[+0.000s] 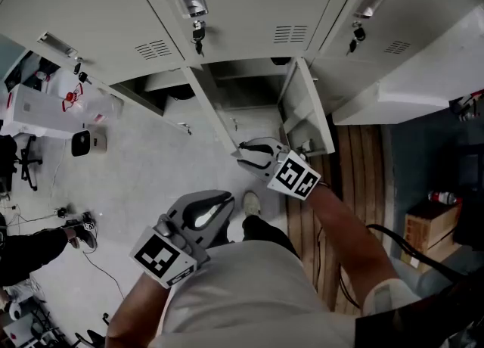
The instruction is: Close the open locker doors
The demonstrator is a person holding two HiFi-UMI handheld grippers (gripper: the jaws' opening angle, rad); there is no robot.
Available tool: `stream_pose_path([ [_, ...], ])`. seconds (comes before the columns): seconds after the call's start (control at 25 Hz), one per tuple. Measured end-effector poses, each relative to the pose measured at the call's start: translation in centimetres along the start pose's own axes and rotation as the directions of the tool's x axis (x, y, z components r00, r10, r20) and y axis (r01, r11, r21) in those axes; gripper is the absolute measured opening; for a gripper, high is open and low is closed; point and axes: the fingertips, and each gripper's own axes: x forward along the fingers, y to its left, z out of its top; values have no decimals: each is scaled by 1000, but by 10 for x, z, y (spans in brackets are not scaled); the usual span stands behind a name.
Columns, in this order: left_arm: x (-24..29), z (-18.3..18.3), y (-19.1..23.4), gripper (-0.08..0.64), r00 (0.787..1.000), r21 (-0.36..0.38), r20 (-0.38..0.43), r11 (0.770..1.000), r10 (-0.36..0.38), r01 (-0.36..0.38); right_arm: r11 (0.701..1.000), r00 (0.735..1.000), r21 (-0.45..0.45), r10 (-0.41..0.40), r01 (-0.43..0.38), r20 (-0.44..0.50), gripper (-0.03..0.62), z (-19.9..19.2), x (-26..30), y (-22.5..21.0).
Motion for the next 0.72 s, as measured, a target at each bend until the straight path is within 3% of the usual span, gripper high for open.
stream_pose_path([
  [0.48,-1,-7,12,31,999,-28,-27,999,44,-45,993,984,2,118,-119,-133,117,-47,33,-11],
  [0.72,5,-9,17,32,998,-41,-33,998,46,-47,990,971,-19,134,-141,-199,117,-72,48,-16],
])
